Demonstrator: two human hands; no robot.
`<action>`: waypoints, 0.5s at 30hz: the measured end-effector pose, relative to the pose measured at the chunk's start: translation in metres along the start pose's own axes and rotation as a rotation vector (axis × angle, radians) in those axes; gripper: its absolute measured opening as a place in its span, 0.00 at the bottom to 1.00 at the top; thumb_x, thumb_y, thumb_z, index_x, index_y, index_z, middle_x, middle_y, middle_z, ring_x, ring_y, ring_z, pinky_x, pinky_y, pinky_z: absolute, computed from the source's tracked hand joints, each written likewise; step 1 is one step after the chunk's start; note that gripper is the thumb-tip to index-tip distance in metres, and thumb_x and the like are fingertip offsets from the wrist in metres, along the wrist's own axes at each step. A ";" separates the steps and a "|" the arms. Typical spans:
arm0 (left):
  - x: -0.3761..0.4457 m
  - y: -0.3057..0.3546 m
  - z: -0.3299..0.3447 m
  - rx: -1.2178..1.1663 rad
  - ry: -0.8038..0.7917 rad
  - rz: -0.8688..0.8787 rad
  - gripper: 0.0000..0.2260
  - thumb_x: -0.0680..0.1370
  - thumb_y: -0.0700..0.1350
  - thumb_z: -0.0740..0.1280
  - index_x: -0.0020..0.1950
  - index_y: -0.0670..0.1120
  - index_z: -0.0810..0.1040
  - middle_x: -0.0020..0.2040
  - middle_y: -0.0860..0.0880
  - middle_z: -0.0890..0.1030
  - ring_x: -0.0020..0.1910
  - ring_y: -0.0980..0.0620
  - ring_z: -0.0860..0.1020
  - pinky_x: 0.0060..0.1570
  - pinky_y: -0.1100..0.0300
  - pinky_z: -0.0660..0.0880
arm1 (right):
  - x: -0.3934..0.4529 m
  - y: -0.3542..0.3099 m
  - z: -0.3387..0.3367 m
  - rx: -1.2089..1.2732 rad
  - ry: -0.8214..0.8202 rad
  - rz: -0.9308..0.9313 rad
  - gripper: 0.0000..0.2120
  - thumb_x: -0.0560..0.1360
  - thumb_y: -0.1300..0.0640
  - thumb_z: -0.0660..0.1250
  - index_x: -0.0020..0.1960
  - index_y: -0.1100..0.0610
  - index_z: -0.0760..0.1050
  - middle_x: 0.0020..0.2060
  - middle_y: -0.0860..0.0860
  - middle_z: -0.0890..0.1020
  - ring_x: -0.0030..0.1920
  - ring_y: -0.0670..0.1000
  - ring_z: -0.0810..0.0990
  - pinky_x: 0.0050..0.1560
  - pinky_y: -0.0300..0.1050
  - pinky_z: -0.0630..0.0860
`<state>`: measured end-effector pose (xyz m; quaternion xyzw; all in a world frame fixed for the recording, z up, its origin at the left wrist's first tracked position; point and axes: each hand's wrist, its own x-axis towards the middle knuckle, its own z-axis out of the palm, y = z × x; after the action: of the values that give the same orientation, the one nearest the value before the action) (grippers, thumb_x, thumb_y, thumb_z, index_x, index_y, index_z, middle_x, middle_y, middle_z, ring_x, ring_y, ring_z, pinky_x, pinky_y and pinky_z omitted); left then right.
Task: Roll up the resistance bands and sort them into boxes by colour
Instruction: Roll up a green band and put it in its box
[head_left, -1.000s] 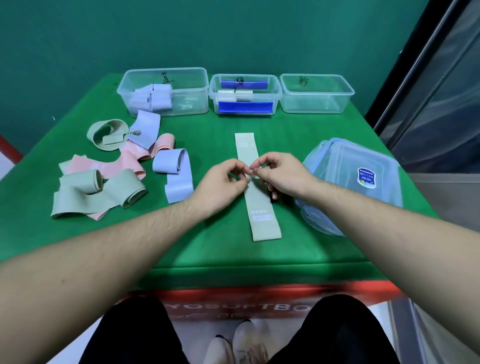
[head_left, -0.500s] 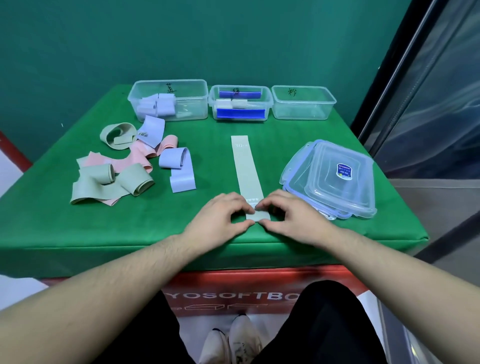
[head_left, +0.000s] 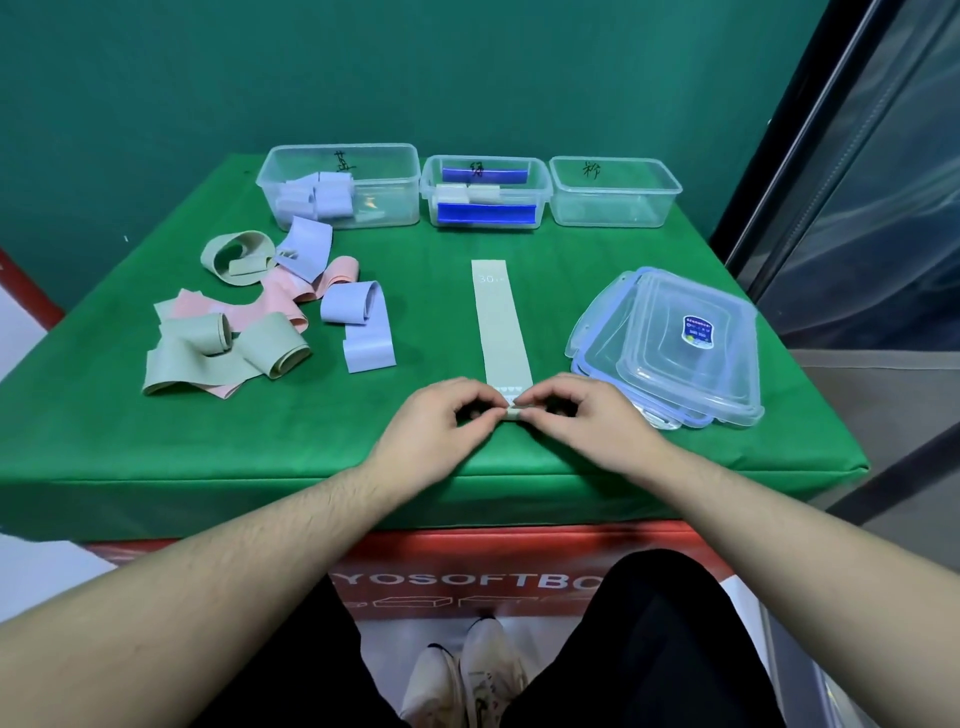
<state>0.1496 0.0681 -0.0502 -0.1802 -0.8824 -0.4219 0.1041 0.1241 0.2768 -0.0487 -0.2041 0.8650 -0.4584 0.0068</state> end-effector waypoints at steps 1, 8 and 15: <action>0.000 -0.001 0.001 -0.003 -0.003 -0.010 0.03 0.76 0.44 0.72 0.50 0.49 0.84 0.44 0.54 0.83 0.45 0.57 0.78 0.48 0.65 0.73 | 0.000 0.000 0.000 0.030 0.003 0.012 0.05 0.74 0.55 0.75 0.47 0.46 0.83 0.41 0.46 0.83 0.40 0.44 0.78 0.47 0.42 0.74; 0.001 -0.003 0.003 -0.024 0.021 -0.052 0.03 0.76 0.45 0.72 0.48 0.50 0.85 0.43 0.53 0.82 0.44 0.56 0.79 0.49 0.61 0.74 | -0.002 0.003 0.003 0.060 0.043 0.034 0.04 0.74 0.54 0.75 0.45 0.46 0.81 0.37 0.41 0.81 0.34 0.46 0.72 0.39 0.42 0.71; 0.003 0.000 0.007 -0.017 0.067 -0.098 0.02 0.76 0.45 0.72 0.47 0.52 0.83 0.43 0.55 0.80 0.40 0.56 0.76 0.44 0.63 0.73 | -0.002 0.000 0.007 -0.094 0.126 -0.045 0.05 0.74 0.55 0.74 0.44 0.46 0.80 0.40 0.45 0.79 0.37 0.46 0.74 0.40 0.32 0.68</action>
<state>0.1461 0.0742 -0.0539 -0.1233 -0.8826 -0.4398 0.1114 0.1277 0.2721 -0.0531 -0.1944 0.8794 -0.4294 -0.0678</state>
